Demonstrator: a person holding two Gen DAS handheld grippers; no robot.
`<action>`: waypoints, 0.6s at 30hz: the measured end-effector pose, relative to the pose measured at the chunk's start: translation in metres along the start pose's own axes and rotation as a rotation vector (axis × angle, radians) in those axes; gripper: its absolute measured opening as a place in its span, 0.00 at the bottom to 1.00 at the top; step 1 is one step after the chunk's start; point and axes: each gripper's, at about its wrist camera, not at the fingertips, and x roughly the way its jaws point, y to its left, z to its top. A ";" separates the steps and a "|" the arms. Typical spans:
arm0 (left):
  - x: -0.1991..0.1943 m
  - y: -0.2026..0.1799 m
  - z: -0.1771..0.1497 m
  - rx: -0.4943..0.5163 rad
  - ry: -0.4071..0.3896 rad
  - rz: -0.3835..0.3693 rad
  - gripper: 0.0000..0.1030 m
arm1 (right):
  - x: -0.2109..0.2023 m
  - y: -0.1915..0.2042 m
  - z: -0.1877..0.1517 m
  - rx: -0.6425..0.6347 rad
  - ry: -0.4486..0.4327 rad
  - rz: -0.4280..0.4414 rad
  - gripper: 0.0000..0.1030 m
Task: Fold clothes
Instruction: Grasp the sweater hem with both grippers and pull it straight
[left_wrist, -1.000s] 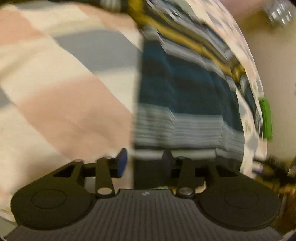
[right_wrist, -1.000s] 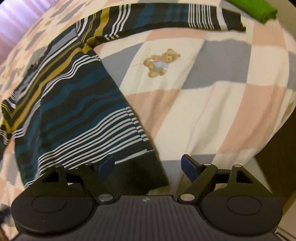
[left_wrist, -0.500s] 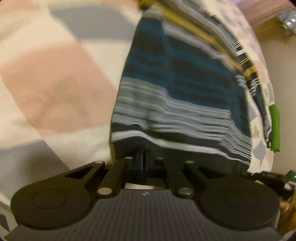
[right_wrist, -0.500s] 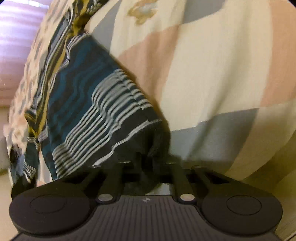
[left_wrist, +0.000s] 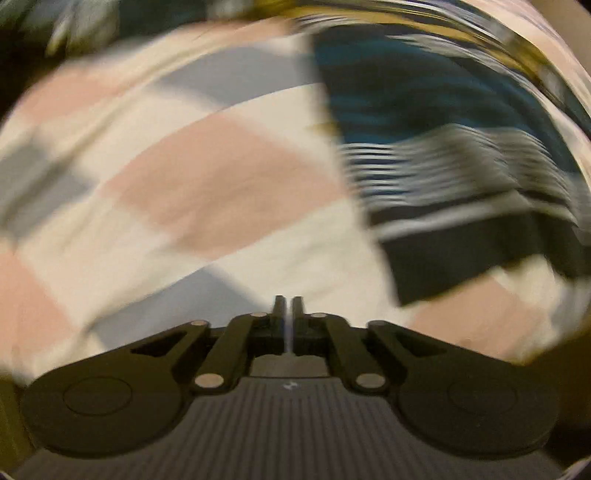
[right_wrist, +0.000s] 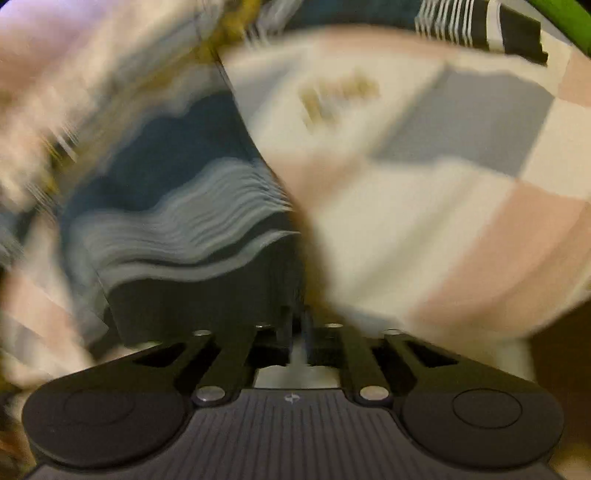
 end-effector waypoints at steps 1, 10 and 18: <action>-0.003 -0.014 -0.002 0.038 -0.016 -0.035 0.32 | 0.001 0.002 -0.006 -0.030 -0.015 -0.029 0.23; 0.058 -0.002 0.012 -0.477 0.012 -0.377 0.49 | 0.006 -0.024 0.002 0.072 -0.122 0.154 0.69; 0.021 -0.008 0.046 -0.367 0.019 -0.435 0.05 | 0.032 -0.025 0.010 0.207 -0.012 0.300 0.04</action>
